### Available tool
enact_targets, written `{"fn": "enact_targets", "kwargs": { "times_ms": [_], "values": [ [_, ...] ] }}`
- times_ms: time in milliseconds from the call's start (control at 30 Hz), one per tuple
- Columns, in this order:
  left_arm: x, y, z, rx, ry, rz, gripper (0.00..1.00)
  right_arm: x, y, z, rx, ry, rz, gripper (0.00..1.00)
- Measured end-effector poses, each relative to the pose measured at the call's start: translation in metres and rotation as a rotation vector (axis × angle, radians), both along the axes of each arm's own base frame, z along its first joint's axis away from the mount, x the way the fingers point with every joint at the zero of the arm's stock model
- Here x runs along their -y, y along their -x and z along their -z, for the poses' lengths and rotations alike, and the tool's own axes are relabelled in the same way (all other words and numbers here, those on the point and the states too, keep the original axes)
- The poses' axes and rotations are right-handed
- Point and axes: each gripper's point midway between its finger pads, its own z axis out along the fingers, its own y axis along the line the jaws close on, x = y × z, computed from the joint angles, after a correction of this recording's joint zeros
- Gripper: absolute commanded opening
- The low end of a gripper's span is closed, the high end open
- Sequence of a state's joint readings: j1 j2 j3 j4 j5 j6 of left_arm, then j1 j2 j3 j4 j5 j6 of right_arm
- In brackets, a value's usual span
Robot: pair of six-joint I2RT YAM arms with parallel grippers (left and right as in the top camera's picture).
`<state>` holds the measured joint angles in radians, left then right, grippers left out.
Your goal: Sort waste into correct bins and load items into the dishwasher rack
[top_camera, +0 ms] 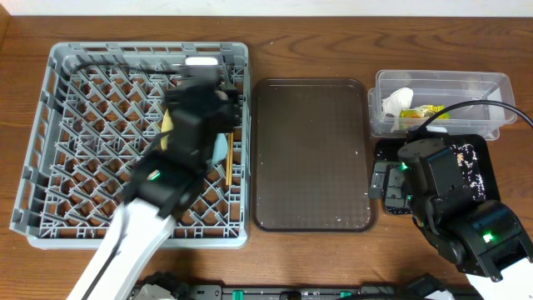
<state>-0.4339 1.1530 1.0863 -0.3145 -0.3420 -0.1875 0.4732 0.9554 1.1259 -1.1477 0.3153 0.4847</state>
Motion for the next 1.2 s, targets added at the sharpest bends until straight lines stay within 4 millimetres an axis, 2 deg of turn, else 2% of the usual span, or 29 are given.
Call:
{"fn": "enact_targets", "kwargs": {
  "times_ms": [67,167,267,400,667,967,1200],
  "values": [
    [-0.016,0.008,-0.02,0.046,0.071,-0.026,0.79,0.0,0.0,0.0,0.0,0.0,0.0,0.99],
    [-0.043,0.019,-0.033,0.073,0.132,-0.085,0.8,0.0,0.0,0.0,0.0,0.0,0.0,0.99],
    [-0.066,0.025,-0.032,0.059,0.152,-0.146,0.84,0.0,0.0,0.0,0.0,0.0,0.0,0.99],
    [-0.083,0.026,-0.023,0.026,0.155,-0.198,0.88,0.0,0.0,0.0,0.0,0.0,0.0,0.99],
    [-0.086,0.035,0.001,-0.081,0.144,-0.211,0.89,0.0,0.0,0.0,0.0,0.0,0.0,0.99],
    [-0.089,0.054,0.031,-0.223,0.106,-0.222,0.9,0.0,0.0,0.0,0.0,0.0,0.0,0.99],
    [-0.091,0.066,0.045,-0.299,0.085,-0.228,0.9,0.0,-0.001,0.0,0.006,-0.003,0.0,0.99]
  ]
}}
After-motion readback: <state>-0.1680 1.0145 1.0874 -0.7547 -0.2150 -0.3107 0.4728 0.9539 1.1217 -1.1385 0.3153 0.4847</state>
